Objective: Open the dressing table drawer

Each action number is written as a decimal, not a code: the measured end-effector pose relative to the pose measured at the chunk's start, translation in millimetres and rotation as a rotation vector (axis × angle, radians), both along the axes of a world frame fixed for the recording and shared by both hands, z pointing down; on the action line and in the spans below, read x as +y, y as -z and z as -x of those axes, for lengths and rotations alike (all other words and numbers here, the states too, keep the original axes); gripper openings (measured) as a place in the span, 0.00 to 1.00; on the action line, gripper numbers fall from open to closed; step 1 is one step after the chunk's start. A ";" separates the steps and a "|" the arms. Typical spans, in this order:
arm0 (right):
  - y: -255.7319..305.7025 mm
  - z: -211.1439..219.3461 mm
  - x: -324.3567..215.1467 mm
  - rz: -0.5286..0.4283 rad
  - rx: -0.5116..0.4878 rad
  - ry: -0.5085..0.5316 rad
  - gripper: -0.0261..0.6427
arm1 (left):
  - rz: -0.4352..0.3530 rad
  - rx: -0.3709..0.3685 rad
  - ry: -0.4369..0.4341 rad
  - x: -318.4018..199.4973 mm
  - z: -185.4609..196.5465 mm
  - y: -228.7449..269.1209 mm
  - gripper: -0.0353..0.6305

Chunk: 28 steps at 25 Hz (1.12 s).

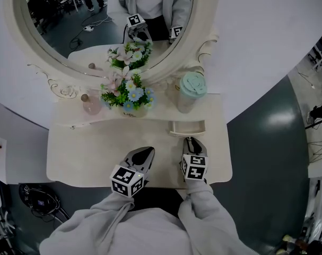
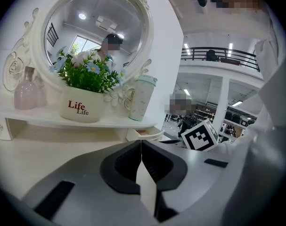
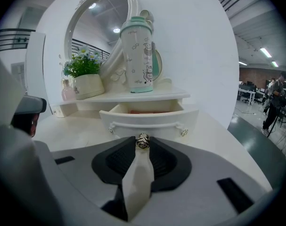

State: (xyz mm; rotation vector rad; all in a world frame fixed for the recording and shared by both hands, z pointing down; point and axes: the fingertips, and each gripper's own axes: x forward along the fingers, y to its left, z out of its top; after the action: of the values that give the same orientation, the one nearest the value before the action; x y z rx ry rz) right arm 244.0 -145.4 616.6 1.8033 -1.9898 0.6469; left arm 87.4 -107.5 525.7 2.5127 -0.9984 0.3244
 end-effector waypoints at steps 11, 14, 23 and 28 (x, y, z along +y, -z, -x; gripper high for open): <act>0.3 0.5 6.6 0.003 -0.006 -0.014 0.20 | 0.002 0.006 -0.005 0.8 1.6 -1.2 0.07; 1.2 0.7 8.9 0.005 -0.007 -0.016 0.20 | 0.001 0.008 -0.008 1.3 1.3 -0.6 0.07; 1.2 1.5 18.2 0.009 -0.013 -0.024 0.20 | 0.000 0.015 -0.013 2.0 0.9 -1.0 0.08; 1.0 1.1 23.3 0.008 -0.018 -0.030 0.20 | -0.001 0.015 -0.018 4.0 0.1 -1.5 0.08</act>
State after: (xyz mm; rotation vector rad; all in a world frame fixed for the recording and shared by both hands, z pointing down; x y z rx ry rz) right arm 243.0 -122.1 615.7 1.8316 -1.9729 0.6819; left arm 87.3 -103.5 527.2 2.5230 -0.9706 0.3102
